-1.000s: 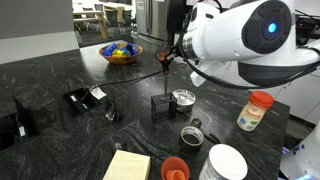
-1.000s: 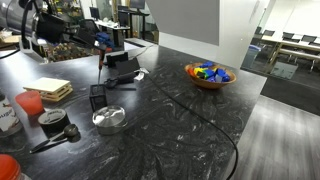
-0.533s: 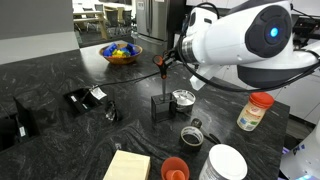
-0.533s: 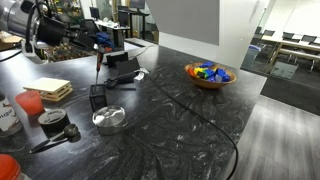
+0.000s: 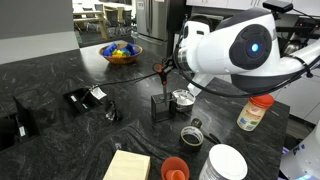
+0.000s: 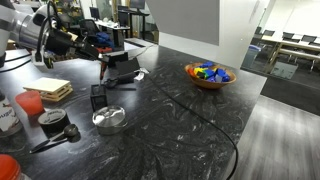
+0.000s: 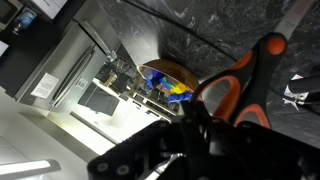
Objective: Pick up the scissors and place them inside the box
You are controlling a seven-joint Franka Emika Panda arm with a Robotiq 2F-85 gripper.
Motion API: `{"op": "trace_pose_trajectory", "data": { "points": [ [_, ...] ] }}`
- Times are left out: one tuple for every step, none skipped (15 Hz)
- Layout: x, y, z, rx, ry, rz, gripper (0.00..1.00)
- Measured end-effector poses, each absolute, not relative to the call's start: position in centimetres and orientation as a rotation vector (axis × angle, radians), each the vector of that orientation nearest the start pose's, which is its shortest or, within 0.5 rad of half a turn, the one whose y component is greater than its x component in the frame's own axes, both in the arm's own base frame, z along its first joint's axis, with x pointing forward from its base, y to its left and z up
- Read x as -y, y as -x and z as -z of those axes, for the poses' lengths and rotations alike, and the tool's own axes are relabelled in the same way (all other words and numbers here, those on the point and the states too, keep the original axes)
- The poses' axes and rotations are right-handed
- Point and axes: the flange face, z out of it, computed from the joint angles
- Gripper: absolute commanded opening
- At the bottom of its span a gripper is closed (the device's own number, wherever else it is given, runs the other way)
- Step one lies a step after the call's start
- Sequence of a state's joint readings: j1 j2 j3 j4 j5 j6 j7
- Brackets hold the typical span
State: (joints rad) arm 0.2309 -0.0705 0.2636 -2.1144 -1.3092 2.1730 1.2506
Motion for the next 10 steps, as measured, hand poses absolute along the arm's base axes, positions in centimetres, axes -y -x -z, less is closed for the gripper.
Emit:
{"op": "trace_pose_trajectory", "data": {
  "points": [
    [-23.19, -50.43, -48.16, 0.0, -2.243, -1.153, 0.06],
    [-23.19, -50.44, -48.15, 0.0, -2.243, -1.153, 0.11],
    [-23.19, -50.43, -48.15, 0.0, -2.243, -1.153, 0.21],
    [-23.19, -50.43, -48.15, 0.0, -2.243, -1.153, 0.32],
    [-23.2, -50.43, -48.15, -0.001, -2.243, -1.153, 0.39],
    [-23.2, -50.43, -48.15, -0.001, -2.243, -1.153, 0.46],
    [-23.21, -50.42, -48.15, -0.001, -2.243, -1.154, 0.5],
    [-23.23, -50.42, -48.14, -0.002, -2.243, -1.154, 0.68],
    [-23.23, -50.41, -48.13, -0.002, -2.244, -1.154, 0.74],
    [-23.25, -50.4, -48.12, -0.003, -2.244, -1.154, 0.82]
  ]
}}
